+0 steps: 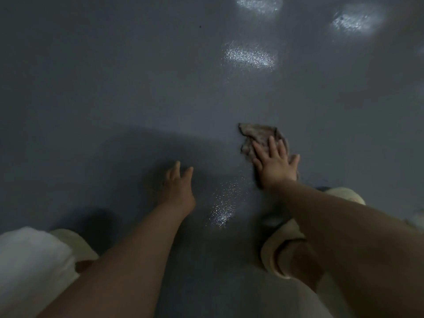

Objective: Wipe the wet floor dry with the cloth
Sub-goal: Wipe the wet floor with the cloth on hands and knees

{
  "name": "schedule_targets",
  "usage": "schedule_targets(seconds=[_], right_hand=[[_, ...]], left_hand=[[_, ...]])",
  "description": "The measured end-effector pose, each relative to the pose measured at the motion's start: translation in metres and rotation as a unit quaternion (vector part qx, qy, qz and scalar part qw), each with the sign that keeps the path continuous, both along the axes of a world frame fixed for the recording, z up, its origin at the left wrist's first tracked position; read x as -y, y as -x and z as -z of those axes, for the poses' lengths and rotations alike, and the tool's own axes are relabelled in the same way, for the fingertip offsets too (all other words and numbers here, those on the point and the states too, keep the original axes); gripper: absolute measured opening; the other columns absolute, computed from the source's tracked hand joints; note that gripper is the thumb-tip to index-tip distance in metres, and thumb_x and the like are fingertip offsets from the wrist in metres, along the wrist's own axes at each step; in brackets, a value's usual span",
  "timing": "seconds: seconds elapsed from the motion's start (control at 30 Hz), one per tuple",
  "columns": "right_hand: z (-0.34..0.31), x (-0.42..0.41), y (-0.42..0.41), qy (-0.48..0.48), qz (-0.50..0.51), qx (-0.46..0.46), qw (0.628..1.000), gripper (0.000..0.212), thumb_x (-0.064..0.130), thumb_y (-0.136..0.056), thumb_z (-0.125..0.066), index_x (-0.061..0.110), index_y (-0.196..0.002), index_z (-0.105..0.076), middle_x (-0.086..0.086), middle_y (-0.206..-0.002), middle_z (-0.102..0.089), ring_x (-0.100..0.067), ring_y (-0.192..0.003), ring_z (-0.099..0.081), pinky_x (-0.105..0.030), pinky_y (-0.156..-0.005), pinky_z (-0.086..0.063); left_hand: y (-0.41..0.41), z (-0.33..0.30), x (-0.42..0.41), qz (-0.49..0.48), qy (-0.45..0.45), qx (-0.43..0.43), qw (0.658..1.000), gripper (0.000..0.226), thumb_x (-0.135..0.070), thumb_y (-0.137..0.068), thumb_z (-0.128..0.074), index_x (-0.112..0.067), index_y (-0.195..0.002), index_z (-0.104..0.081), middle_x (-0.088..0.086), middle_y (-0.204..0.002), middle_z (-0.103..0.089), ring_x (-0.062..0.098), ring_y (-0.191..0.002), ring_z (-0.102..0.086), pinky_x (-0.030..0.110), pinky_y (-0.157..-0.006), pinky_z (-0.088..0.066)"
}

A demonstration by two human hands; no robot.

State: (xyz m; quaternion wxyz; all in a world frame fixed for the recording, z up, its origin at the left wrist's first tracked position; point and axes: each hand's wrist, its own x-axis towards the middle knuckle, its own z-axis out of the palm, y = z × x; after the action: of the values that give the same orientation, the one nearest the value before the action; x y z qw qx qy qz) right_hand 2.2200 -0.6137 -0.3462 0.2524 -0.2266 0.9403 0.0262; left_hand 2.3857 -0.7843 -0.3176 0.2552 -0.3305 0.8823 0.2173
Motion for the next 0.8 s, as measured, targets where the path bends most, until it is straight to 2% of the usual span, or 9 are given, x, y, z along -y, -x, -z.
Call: schedule_targets(seconds=[0.17,0.43,0.47,0.53,0.6,0.67,0.73,0.77,0.8], right_hand=[[0.005,0.009,-0.016,0.048,0.063,0.007,0.997,0.050,0.047,-0.101,-0.020,0.044,-0.148,-0.004,0.002,-0.159,0.013,-0.022,-0.145,0.016,-0.057,-0.114,0.001],[-0.004,0.016,-0.087,0.046,-0.004,0.046,0.998,0.051,0.042,-0.102,-0.023,0.040,-0.149,-0.004,-0.003,-0.159,0.012,-0.027,-0.145,0.013,-0.054,-0.114,0.003],[-0.006,0.016,-0.102,0.043,-0.029,0.043,0.998,0.051,0.041,-0.100,-0.027,0.040,-0.149,-0.013,-0.005,-0.159,0.004,-0.030,-0.146,0.004,-0.057,-0.113,-0.002],[-0.005,0.014,-0.135,0.044,-0.053,0.037,0.997,0.048,0.044,-0.088,-0.035,0.039,-0.135,-0.048,-0.007,-0.151,-0.034,-0.035,-0.137,-0.034,-0.063,-0.103,-0.026],[-0.001,0.013,-0.163,0.018,-0.083,0.079,0.993,0.048,0.049,-0.078,-0.036,0.042,-0.118,-0.062,-0.003,-0.137,-0.054,-0.032,-0.127,-0.048,-0.062,-0.101,-0.031],[0.006,0.008,-0.178,0.024,-0.123,0.095,0.988,0.048,0.049,-0.077,-0.037,0.046,-0.120,-0.057,-0.001,-0.136,-0.055,-0.032,-0.128,-0.046,-0.062,-0.110,-0.018],[0.000,0.004,-0.173,0.028,-0.143,0.086,0.985,0.048,0.048,-0.079,-0.036,0.045,-0.124,-0.053,0.001,-0.138,-0.053,-0.032,-0.131,-0.043,-0.064,-0.109,-0.017],[-0.003,0.003,-0.165,0.044,-0.153,0.059,0.985,0.047,0.046,-0.083,-0.035,0.044,-0.127,-0.051,0.000,-0.144,-0.046,-0.032,-0.135,-0.036,-0.065,-0.109,-0.017],[-0.005,0.000,-0.153,0.063,-0.172,0.043,0.982,0.047,0.042,-0.088,-0.035,0.042,-0.135,-0.044,-0.001,-0.153,-0.029,-0.032,-0.142,-0.018,-0.065,-0.108,-0.007]], left_hand=[[0.017,-0.004,-0.017,0.031,0.003,-0.011,0.999,0.072,-0.017,-0.090,-0.053,-0.023,-0.151,-0.015,0.008,-0.159,0.005,0.027,-0.145,-0.005,0.036,-0.116,-0.013],[0.046,-0.022,-0.032,0.062,-0.018,-0.054,0.996,0.072,-0.016,-0.091,-0.052,-0.024,-0.151,-0.013,0.007,-0.159,0.005,0.027,-0.145,-0.004,0.034,-0.116,-0.012],[0.047,-0.023,-0.035,0.063,-0.023,-0.058,0.996,0.071,-0.015,-0.092,-0.051,-0.024,-0.151,-0.013,0.006,-0.159,0.004,0.027,-0.145,-0.003,0.035,-0.116,-0.012],[0.046,-0.024,-0.040,0.062,-0.033,-0.055,0.996,0.071,-0.015,-0.092,-0.051,-0.025,-0.151,-0.012,0.005,-0.159,0.005,0.026,-0.146,-0.001,0.037,-0.117,-0.012],[0.045,-0.025,-0.043,0.066,-0.042,-0.049,0.996,0.073,-0.015,-0.093,-0.051,-0.025,-0.152,-0.010,0.004,-0.159,0.007,0.026,-0.146,0.001,0.039,-0.118,-0.012],[0.044,-0.028,-0.047,0.072,-0.044,-0.042,0.996,0.074,-0.011,-0.092,-0.051,-0.026,-0.152,-0.009,0.004,-0.159,0.008,0.027,-0.146,0.003,0.040,-0.118,-0.013],[0.045,-0.028,-0.051,0.072,-0.039,-0.035,0.996,0.073,-0.009,-0.093,-0.048,-0.026,-0.152,-0.008,0.003,-0.159,0.009,0.026,-0.146,0.004,0.039,-0.119,-0.012],[0.046,-0.027,-0.053,0.069,-0.036,-0.032,0.996,0.072,-0.010,-0.094,-0.047,-0.026,-0.152,-0.008,0.003,-0.159,0.009,0.026,-0.146,0.004,0.040,-0.118,-0.011],[0.047,-0.026,-0.055,0.067,-0.035,-0.028,0.997,0.070,-0.011,-0.095,-0.045,-0.027,-0.152,-0.008,0.002,-0.159,0.009,0.025,-0.146,0.004,0.040,-0.118,-0.011]])
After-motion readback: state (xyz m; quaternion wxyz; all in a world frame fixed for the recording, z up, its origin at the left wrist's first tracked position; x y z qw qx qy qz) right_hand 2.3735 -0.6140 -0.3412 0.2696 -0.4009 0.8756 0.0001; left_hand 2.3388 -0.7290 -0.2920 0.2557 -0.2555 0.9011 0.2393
